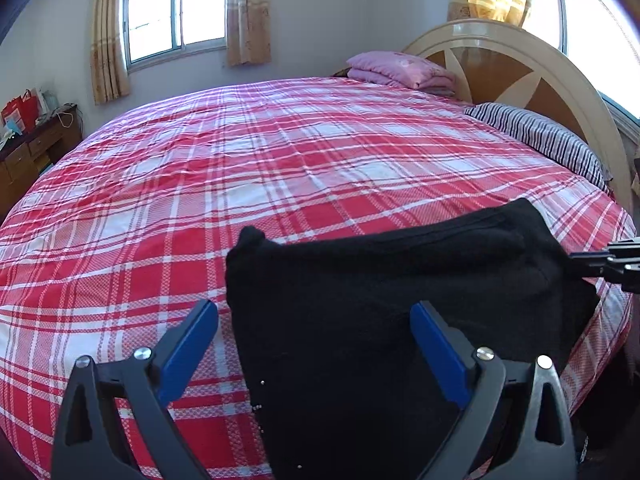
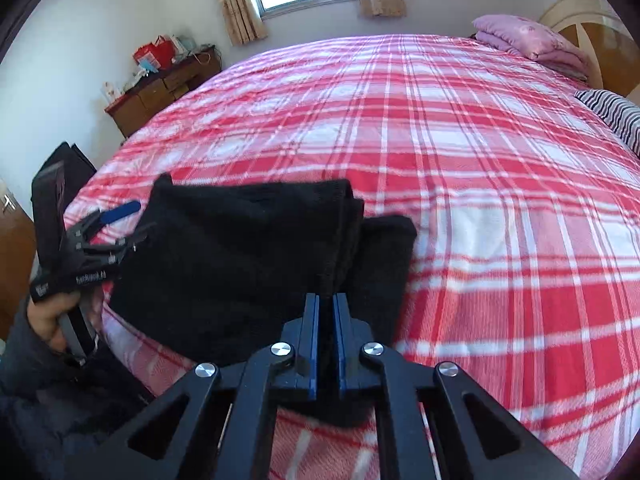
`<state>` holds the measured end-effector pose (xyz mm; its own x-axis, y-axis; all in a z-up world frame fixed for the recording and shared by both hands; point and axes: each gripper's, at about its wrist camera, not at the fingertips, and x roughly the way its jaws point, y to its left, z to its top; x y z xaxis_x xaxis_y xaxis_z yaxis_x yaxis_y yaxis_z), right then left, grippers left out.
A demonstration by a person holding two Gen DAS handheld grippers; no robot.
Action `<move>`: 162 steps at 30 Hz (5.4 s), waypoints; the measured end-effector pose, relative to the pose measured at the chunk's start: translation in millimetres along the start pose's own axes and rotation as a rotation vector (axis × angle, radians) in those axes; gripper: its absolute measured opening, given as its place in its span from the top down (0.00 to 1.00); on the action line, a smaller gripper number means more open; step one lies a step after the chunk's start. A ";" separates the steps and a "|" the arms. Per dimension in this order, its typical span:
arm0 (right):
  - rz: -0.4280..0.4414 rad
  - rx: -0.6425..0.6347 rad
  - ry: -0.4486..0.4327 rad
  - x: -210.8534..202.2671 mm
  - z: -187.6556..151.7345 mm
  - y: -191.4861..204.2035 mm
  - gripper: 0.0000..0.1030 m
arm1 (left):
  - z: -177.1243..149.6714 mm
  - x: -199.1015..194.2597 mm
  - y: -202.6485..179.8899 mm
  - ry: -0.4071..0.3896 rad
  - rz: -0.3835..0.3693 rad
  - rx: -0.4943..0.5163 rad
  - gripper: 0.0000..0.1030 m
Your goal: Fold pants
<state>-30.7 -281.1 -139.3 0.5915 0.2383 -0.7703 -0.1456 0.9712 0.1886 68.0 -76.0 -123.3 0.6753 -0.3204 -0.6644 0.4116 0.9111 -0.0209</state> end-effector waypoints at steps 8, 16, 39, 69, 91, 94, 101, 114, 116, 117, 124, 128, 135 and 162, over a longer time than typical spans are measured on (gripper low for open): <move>-0.034 -0.014 -0.049 -18.6 6.0 3.9 1.00 | -1.8 1.2 -2.5 -0.010 0.036 0.028 0.01; 0.010 0.077 0.005 6.6 1.3 -16.1 0.99 | -9.9 13.4 0.6 0.021 0.019 0.018 0.01; 0.219 0.294 -0.087 1.3 21.7 -42.1 0.36 | -9.6 9.5 -0.6 0.016 0.018 0.013 0.01; 0.106 0.170 0.001 19.6 0.9 -38.1 0.91 | -13.5 14.0 6.6 0.016 0.008 -0.001 0.00; 0.157 0.077 0.005 45.7 43.0 2.2 0.46 | -17.6 15.9 5.3 0.029 -0.010 -0.003 0.00; 0.119 0.067 -0.017 35.3 38.8 4.0 0.46 | -18.7 10.8 4.5 0.032 -0.009 0.003 0.00; 0.093 -0.022 -0.063 -10.4 14.4 28.9 0.46 | -22.8 -4.9 -0.5 0.023 0.010 0.056 0.00; 0.145 -0.024 0.013 -8.6 -26.6 22.9 0.46 | -35.6 -10.1 2.8 0.059 -0.029 0.064 0.00; 0.128 -0.011 -0.015 -15.7 -21.7 19.3 0.46 | -30.0 -17.7 9.4 0.024 0.014 0.071 0.00; 0.115 -0.001 -0.031 -19.4 -18.9 16.3 0.46 | -27.7 -19.2 15.0 0.015 0.026 0.060 0.00; 0.026 0.177 -0.027 1.3 10.0 -26.1 0.43 | -29.9 -8.0 39.8 0.046 -0.025 -0.066 0.00; 0.044 0.226 0.029 29.6 12.7 -35.1 0.42 | -30.4 -3.4 34.6 0.039 -0.038 -0.054 0.00; 0.087 0.193 0.032 36.0 6.6 -40.3 0.39 | -34.0 5.2 37.4 0.052 -0.101 -0.115 0.00; 0.155 0.208 -0.059 28.5 -3.0 -44.7 0.67 | -35.2 6.4 29.8 0.043 -0.292 -0.112 0.42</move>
<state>-9.7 -317.8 -171.5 0.6208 0.3780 -0.6869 -0.0755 0.9009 0.4275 63.0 -41.8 -154.5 0.5113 -0.5636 -0.6488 0.5129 0.8059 -0.2958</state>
